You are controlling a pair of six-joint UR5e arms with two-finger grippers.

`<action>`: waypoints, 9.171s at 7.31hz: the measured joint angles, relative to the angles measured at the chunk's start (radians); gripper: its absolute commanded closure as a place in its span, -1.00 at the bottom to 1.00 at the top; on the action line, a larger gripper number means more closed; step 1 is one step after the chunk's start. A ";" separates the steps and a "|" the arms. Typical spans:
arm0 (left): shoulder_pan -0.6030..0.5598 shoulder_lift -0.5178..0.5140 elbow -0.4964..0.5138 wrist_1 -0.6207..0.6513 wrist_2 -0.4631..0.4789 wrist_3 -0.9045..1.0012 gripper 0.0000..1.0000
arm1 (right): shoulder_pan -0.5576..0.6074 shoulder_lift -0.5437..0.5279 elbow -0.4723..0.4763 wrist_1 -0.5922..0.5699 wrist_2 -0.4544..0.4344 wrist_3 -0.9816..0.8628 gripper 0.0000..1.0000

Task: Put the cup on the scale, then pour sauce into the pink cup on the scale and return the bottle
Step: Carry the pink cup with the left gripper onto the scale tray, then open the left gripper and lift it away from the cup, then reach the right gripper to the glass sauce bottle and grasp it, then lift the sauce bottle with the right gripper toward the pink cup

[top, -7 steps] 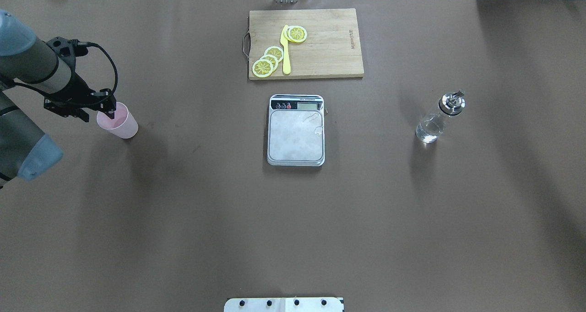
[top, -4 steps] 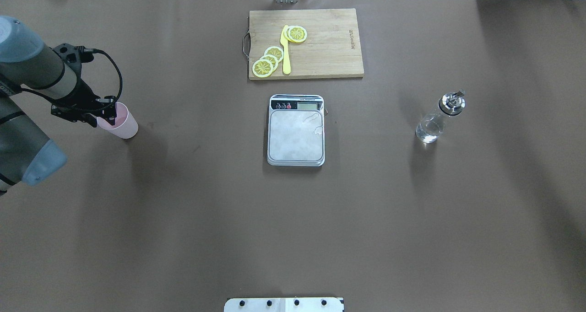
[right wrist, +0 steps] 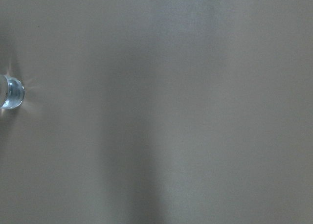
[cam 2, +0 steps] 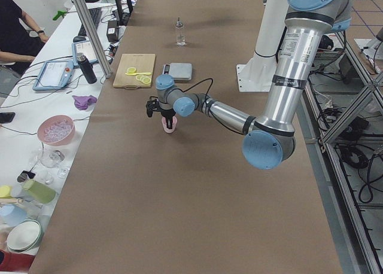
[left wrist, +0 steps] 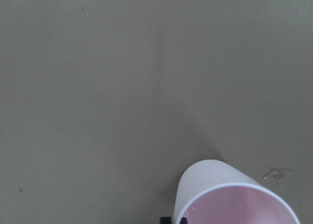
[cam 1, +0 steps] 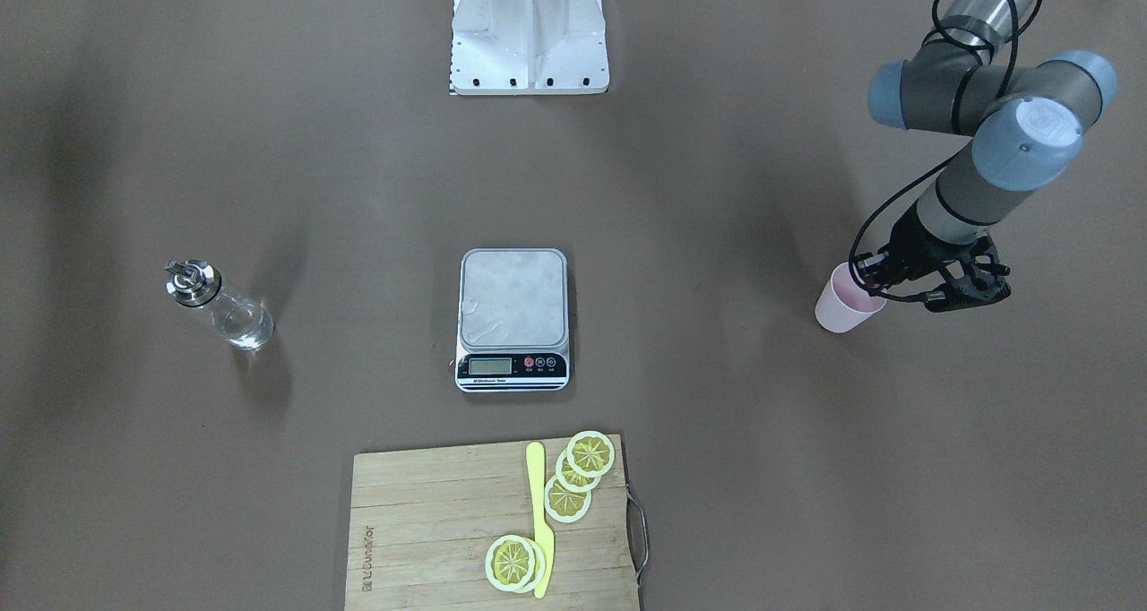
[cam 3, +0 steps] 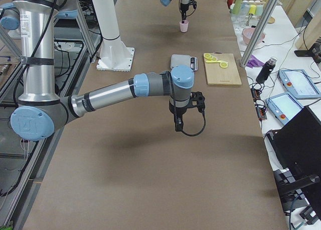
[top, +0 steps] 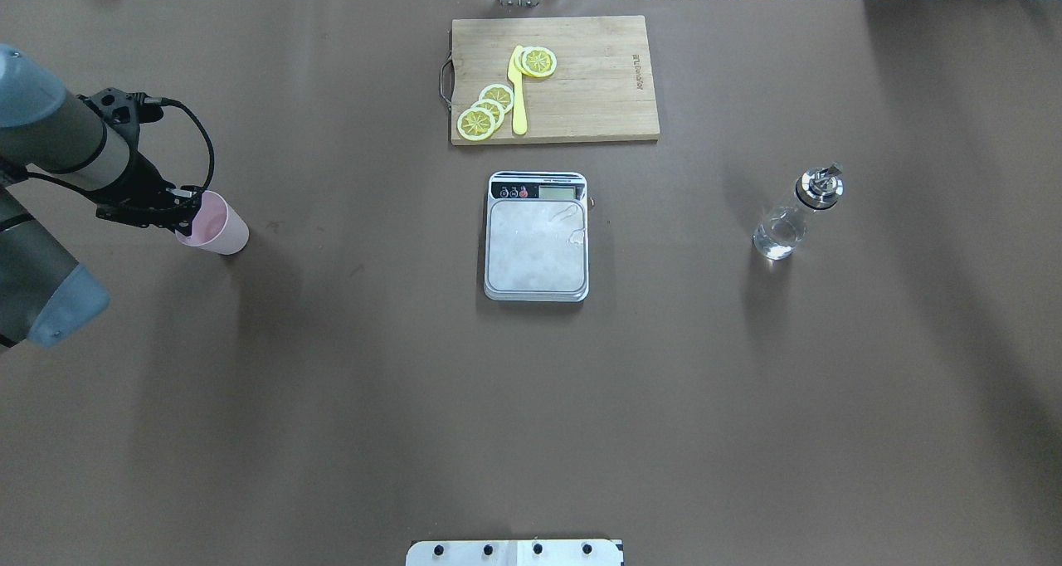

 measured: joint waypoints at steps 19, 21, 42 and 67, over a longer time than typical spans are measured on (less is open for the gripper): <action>0.296 -0.731 0.276 0.231 0.063 -0.806 1.00 | 0.000 0.000 0.001 0.000 0.010 0.002 -1.00; 0.300 -0.728 0.289 0.211 0.064 -0.805 0.84 | 0.000 0.000 0.000 0.001 0.009 0.002 -1.00; 0.223 -0.463 -0.127 0.346 0.075 -0.675 -0.95 | -0.741 -0.017 0.299 0.510 -0.520 0.979 -0.88; 0.224 -0.461 -0.082 0.297 0.076 -0.658 -0.95 | -1.028 0.083 -0.373 1.401 -1.354 0.986 -0.77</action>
